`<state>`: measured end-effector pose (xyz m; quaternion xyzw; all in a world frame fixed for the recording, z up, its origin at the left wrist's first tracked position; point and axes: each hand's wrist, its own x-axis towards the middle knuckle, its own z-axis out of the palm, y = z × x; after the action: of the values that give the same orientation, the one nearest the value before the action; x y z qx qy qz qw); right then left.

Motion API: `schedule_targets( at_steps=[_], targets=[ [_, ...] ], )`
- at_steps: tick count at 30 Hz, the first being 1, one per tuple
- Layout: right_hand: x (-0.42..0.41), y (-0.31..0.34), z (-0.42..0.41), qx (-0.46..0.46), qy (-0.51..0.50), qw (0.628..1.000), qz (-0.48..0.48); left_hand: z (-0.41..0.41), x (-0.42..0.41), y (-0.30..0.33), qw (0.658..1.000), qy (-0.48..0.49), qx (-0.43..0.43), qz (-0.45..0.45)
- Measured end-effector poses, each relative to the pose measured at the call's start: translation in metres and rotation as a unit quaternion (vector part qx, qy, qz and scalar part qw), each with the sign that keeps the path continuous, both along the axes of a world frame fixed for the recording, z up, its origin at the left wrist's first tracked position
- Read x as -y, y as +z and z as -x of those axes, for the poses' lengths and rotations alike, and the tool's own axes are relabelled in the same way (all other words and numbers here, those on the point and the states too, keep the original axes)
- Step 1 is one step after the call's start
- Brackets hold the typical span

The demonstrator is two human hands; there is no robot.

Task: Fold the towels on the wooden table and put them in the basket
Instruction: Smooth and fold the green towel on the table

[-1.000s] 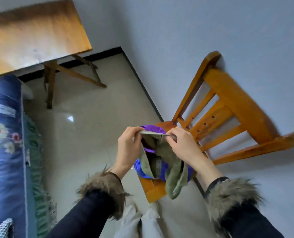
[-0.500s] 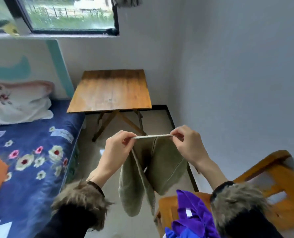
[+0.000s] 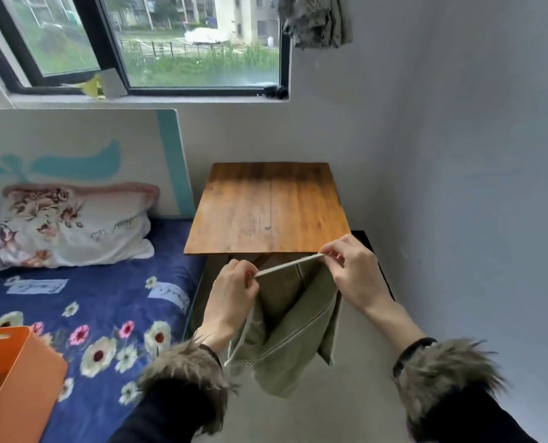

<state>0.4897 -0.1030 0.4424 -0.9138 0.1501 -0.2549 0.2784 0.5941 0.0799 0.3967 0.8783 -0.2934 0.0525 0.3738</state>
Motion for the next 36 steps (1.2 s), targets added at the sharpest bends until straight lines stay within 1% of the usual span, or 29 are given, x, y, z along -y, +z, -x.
schedule_targets(
  at_steps=[3, 8, 12, 14, 19, 22, 27, 29, 31, 34, 36],
  targets=[
    [0.022, 0.006, -0.048, 0.004, 0.002, 1.000, -0.012, -0.046, 0.013, -0.005, 0.999, 0.045, -0.018, 0.000],
    [0.062, 0.011, -0.138, 0.000, 0.019, 1.000, -0.016, -0.140, 0.048, -0.002, 0.996, 0.087, -0.019, -0.002],
    [0.117, 0.022, -0.218, 0.028, 0.003, 1.000, -0.001, -0.234, 0.080, 0.001, 0.986, 0.161, -0.030, 0.032],
    [0.150, 0.032, -0.259, 0.038, -0.008, 0.999, 0.003, -0.279, 0.099, 0.007, 0.982, 0.178, -0.036, 0.050],
    [0.225, 0.051, -0.359, 0.018, -0.042, 0.999, 0.023, -0.378, 0.158, 0.051, 0.982, 0.165, -0.008, 0.087],
    [0.261, 0.057, -0.413, 0.022, -0.051, 0.998, 0.039, -0.434, 0.192, 0.080, 0.982, 0.153, 0.006, 0.111],
    [0.307, 0.052, -0.489, 0.039, -0.081, 0.984, 0.152, -0.508, 0.240, 0.098, 0.983, 0.126, 0.030, 0.126],
    [0.318, 0.042, -0.511, 0.053, -0.091, 0.980, 0.167, -0.528, 0.251, 0.093, 0.986, 0.103, 0.052, 0.120],
    [0.324, 0.024, -0.527, 0.051, -0.096, 0.980, 0.168, -0.549, 0.256, 0.074, 0.990, 0.074, 0.060, 0.100],
    [0.324, -0.025, -0.541, 0.005, -0.086, 0.984, 0.153, -0.575, 0.252, 0.023, 0.999, 0.026, 0.032, 0.033],
    [0.321, -0.068, -0.545, -0.059, -0.075, 0.986, 0.136, -0.585, 0.244, -0.021, 0.999, -0.015, 0.005, -0.035]
  ],
)
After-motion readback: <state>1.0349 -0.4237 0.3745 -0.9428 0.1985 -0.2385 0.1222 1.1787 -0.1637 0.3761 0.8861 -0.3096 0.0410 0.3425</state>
